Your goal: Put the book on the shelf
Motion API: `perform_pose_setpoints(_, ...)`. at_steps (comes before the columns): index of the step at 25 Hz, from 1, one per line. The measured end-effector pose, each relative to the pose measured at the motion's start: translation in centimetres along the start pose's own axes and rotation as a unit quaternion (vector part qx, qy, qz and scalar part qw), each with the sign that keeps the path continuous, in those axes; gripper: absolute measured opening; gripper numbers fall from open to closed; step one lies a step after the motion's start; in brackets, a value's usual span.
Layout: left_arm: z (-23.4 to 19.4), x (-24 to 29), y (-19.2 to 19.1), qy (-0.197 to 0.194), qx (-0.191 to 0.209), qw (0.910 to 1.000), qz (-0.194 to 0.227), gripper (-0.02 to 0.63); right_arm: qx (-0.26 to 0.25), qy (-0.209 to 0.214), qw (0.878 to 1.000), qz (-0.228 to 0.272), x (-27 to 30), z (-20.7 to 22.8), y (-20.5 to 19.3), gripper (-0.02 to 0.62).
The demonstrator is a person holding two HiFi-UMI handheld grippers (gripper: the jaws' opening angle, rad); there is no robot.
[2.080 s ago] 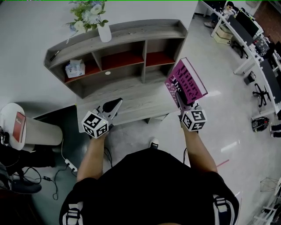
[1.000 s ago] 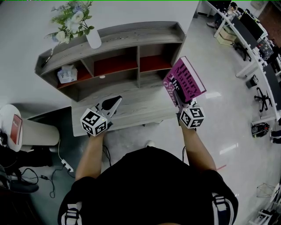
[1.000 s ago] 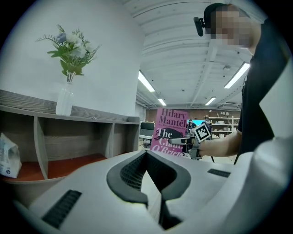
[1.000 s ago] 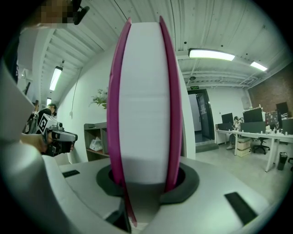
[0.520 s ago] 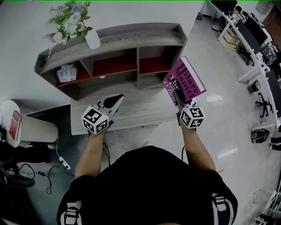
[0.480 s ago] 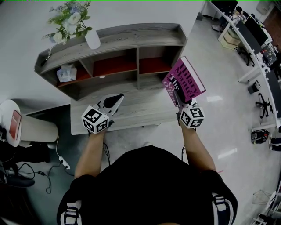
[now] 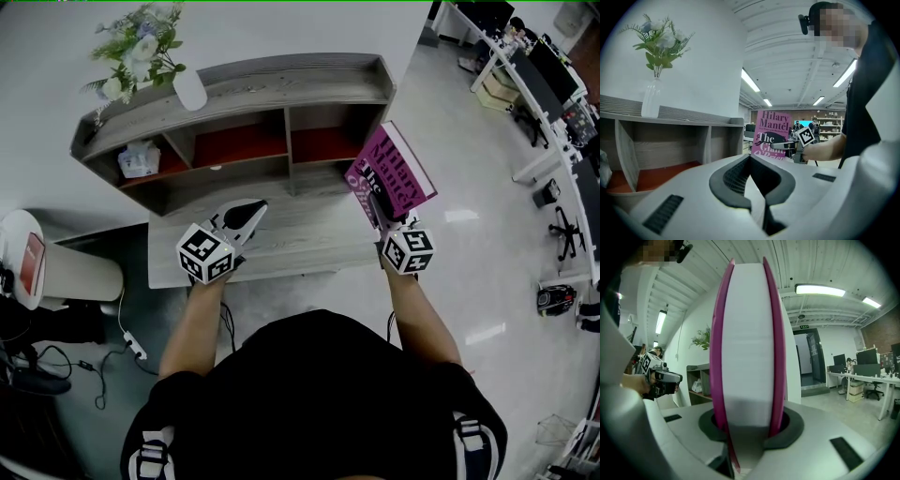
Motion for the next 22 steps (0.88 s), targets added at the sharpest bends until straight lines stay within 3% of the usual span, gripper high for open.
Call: perform_pose_setpoints(22,-0.1,3.3,-0.3,0.006,-0.007,0.9999,-0.01,0.018,-0.004,0.017,1.0,-0.011,1.3,2.7,-0.3,0.147)
Point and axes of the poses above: the fingertips, and each gripper's own axes: x forward along the fingers, z to its right, y out of its top, the point moved 3 cm from there along -x, backward along the fingers, and after that the axes turned 14 degrees about -y, right-handed, at the moved point
